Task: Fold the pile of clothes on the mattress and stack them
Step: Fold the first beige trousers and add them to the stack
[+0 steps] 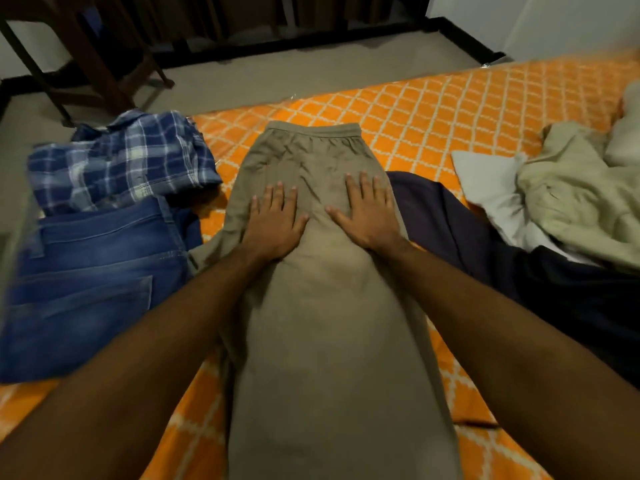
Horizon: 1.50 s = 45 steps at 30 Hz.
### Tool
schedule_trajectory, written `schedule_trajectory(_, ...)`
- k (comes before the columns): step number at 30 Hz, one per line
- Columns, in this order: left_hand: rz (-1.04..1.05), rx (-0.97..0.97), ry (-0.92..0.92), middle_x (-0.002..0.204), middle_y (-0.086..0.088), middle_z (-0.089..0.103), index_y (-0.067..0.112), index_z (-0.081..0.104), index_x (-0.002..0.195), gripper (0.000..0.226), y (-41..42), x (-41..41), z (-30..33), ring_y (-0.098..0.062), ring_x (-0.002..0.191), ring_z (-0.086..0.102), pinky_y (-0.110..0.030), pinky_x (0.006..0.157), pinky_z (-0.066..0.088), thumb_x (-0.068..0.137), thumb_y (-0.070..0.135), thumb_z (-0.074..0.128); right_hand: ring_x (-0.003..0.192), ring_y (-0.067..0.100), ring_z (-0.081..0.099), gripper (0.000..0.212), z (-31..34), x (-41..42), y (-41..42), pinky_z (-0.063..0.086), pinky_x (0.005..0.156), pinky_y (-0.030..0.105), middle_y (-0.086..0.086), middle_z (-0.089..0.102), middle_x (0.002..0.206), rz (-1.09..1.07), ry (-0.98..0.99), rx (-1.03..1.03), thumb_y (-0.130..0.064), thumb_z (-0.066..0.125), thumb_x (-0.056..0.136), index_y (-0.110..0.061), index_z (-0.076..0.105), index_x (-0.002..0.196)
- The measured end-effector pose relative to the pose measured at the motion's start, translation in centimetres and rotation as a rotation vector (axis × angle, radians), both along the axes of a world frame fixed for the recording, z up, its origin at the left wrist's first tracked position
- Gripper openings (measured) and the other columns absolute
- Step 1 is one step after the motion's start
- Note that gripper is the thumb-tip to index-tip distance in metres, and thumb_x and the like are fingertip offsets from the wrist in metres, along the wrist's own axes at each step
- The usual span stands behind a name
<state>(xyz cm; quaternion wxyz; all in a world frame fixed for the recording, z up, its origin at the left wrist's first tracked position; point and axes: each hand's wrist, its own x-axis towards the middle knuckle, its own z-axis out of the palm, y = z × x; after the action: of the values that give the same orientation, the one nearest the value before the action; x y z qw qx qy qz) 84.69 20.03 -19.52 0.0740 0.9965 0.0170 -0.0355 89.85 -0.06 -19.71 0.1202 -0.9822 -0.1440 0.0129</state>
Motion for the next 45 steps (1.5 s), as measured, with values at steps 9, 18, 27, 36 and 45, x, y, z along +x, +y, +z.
schedule_trajectory(9, -0.115, 0.122, 0.121, 0.158, -0.013, 0.032, 0.019, 0.035, 0.15, 0.061, -4.1, -21.7, 4.8, -0.035, 0.142, 0.033, -0.053, 0.115, 0.026, 0.097, 0.048, 0.031, 0.156, 0.024, 0.001, 0.092, 2.6, -24.8, -7.4, -0.001, 0.124, 0.044, 0.006, 0.004, 0.169, 0.051, 0.228, 0.062, -0.08, 0.031, 0.086, -0.028, 0.018, 0.161)
schedule_trajectory(18, 0.174, -0.319, 0.132, 0.163, -0.022, 0.013, 0.014, 0.03, 0.154, 0.103, -8.0, -43.0, 5.5, -0.04, 0.15, 0.015, -0.048, 0.118, 0.02, 0.067, 0.068, 0.042, 0.151, 0.028, 0.009, 0.093, 4.9, -43.8, -11.6, 0.018, 0.118, 0.048, 0.002, 0.003, 0.167, -0.141, 0.295, 0.268, -0.061, 0.07, 0.081, -0.028, 0.026, 0.156)
schedule_trajectory(27, 0.605, -1.479, 0.335, 0.114, -0.013, 0.074, 0.001, 0.062, 0.128, 0.071, -8.7, -50.4, 9.2, -0.029, 0.098, 0.073, -0.037, 0.077, 0.059, 0.068, 0.03, 0.088, 0.082, 0.027, 0.071, 0.054, 9.1, -49.1, -14.3, 0.06, 0.063, 0.033, 0.018, 0.071, 0.104, -0.686, 0.878, 1.284, -0.009, 0.079, 0.082, 0.008, 0.057, 0.128)
schedule_trajectory(36, 0.45, -1.574, 0.588, 0.125, -0.01, 0.07, 0.011, 0.064, 0.129, 0.044, -10.0, -55.1, 13.5, -0.027, 0.114, 0.067, -0.042, 0.103, 0.048, 0.094, 0.038, 0.059, 0.094, 0.026, 0.073, 0.031, 12.5, -52.9, -16.3, 0.061, 0.085, 0.037, 0.016, 0.073, 0.113, -0.38, 1.232, 1.571, -0.018, 0.064, 0.094, -0.001, 0.071, 0.119)
schedule_trajectory(45, 0.563, -1.626, 0.702, 0.12, -0.014, 0.071, 0.008, 0.067, 0.126, 0.046, -11.3, -58.8, 11.7, -0.029, 0.107, 0.07, -0.043, 0.093, 0.057, 0.088, 0.035, 0.068, 0.096, 0.032, 0.072, 0.036, 10.0, -54.8, -14.5, 0.059, 0.072, 0.036, 0.015, 0.074, 0.11, -0.548, 0.909, 1.23, -0.002, 0.07, 0.088, -0.002, 0.067, 0.124)
